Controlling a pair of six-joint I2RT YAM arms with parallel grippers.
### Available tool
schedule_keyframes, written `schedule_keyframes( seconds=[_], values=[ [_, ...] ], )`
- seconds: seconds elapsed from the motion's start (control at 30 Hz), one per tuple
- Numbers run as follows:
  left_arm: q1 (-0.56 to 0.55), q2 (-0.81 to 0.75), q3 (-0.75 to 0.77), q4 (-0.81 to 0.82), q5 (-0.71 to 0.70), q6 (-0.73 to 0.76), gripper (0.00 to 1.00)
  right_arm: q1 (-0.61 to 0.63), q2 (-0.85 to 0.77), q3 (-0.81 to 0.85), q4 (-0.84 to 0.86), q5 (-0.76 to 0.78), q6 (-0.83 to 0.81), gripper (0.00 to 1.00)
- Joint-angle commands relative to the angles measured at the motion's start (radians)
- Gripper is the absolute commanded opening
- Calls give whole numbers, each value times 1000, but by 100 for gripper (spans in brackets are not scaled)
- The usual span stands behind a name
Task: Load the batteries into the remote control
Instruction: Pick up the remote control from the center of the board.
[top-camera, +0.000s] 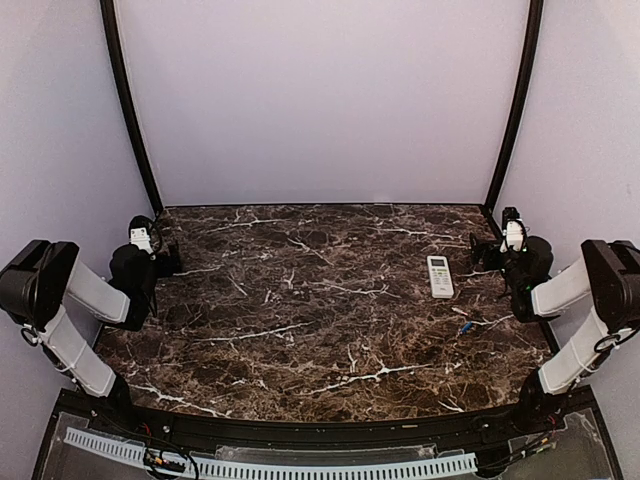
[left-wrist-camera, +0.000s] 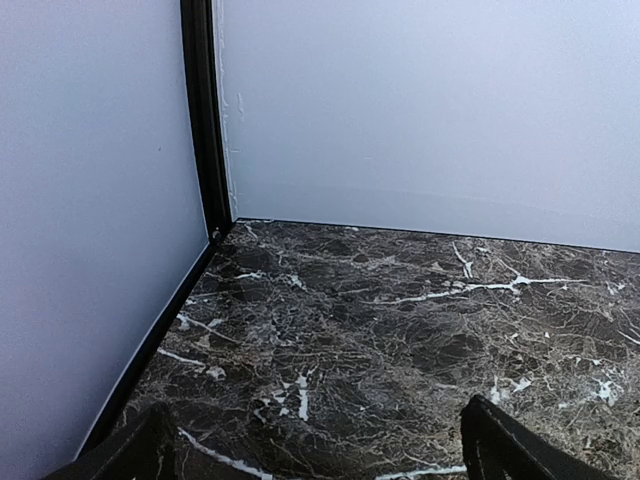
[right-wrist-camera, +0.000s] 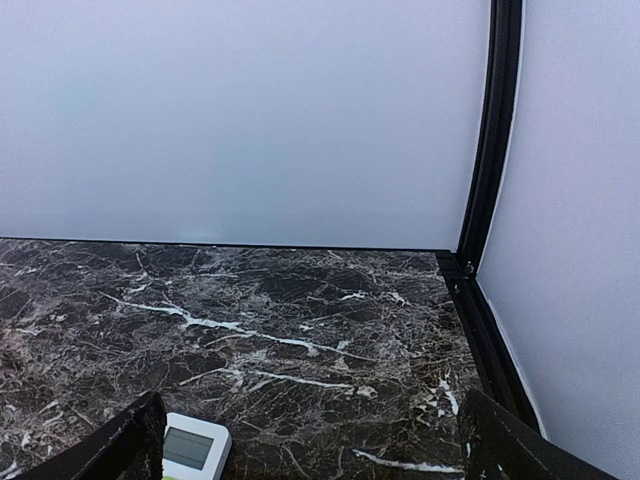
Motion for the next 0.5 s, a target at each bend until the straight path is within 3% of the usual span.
schedule_keyframes(
  seconds=[0.0,0.1,0.23,0.33,0.47],
  values=[
    [4,-11,4,-8,-1,9,99,-2,8,11,10,-10,-5,99],
    [4,-12,9,-13,5,9,99,-1,-3,14,3,-1,-5,99],
    [-10,-63,11,-42,30,51,99,-1,-131,82,-223,33,-2,99],
    [-32,-191,150,-407,-6,59,99,0,-212,171,-448,16,62,98],
    [-51,-320,303,-564,171,73,99,23,-230,310,-669,-104,240,88]
  ],
)
